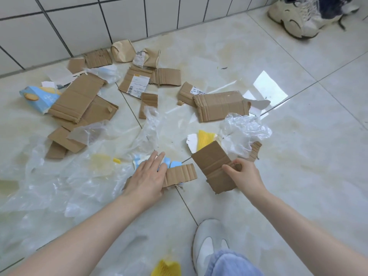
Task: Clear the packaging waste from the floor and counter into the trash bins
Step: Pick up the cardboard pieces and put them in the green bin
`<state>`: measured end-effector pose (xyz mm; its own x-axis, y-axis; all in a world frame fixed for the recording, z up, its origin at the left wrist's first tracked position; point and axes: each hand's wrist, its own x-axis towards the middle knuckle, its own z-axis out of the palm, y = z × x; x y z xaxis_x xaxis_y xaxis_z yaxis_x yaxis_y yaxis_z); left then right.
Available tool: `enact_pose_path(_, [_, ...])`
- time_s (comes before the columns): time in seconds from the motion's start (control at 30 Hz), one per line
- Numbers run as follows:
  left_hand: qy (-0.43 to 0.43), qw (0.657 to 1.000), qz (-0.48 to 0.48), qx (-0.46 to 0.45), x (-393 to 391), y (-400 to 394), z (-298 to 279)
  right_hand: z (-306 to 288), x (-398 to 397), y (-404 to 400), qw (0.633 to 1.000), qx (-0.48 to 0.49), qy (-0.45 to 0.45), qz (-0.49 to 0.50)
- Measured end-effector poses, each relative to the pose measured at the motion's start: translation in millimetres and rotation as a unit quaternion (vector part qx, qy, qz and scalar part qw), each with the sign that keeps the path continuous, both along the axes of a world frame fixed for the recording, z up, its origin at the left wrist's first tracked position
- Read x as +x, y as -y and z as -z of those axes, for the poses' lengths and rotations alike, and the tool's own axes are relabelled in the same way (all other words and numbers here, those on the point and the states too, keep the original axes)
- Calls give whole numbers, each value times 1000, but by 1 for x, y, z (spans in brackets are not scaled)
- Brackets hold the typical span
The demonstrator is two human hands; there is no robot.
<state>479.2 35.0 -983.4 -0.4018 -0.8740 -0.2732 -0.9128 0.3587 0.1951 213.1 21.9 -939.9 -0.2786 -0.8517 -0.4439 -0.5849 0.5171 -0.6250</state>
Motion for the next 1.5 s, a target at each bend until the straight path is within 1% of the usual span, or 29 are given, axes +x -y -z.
enact_pose_path(0.1, [41, 999, 8, 29, -1, 8, 1, 0, 0, 6, 1000, -2, 5, 0])
enact_pose_path(0.17, [40, 999, 11, 26, 0, 9, 2, 1, 3, 14, 1000, -4, 0, -27])
enact_pose_path(0.27, [36, 999, 30, 19, 4, 8, 3, 10, 9, 25, 996, 2, -56, -73])
enact_pose_path(0.33, [10, 1000, 24, -2, 6, 8, 8, 20, 10, 30, 990, 2, -101, -95])
enact_pose_path(0.43, [-44, 999, 3, -10, 6, 5, 7, 29, 9, 37, 985, 25, -132, -111])
enact_pose_path(0.5, [-49, 998, -24, -10, 5, 0, 7, 33, 7, 42, 984, 48, -134, -105])
enact_pose_path(0.6, [-57, 997, -58, 10, 2, -2, 1, 36, 8, 47, 986, 46, -123, -104])
enact_pose_path(0.7, [-76, 995, -71, 9, 2, -2, -2, 37, 13, 51, 985, 65, -118, -111])
enact_pose_path(0.77, [-69, 995, -70, 19, 3, -5, -2, 37, 18, 53, 985, 84, -113, -99])
enact_pose_path(0.87, [-32, 998, -43, 24, 5, -12, 3, 36, 27, 55, 989, 84, -97, -78])
enact_pose_path(0.97, [6, 1000, -18, 3, 6, -17, 8, 36, 32, 58, 993, 60, -75, -63])
enact_pose_path(1.07, [7, 1000, -9, -7, 5, -19, 11, 34, 30, 61, 999, 49, -13, -9])
enact_pose_path(1.2, [11, 1000, -19, -9, 4, -16, 13, 28, 30, 63, 996, 41, 66, 53])
enact_pose_path(1.27, [14, 999, -27, 11, 3, -15, 14, 26, 33, 65, 992, 44, 101, 69])
enact_pose_path(1.4, [11, 998, -43, 43, 2, -15, 14, 28, 39, 69, 982, 69, 142, 103])
enact_pose_path(1.5, [9, 997, -51, 61, 2, -13, 10, 29, 41, 70, 973, 53, 172, 146])
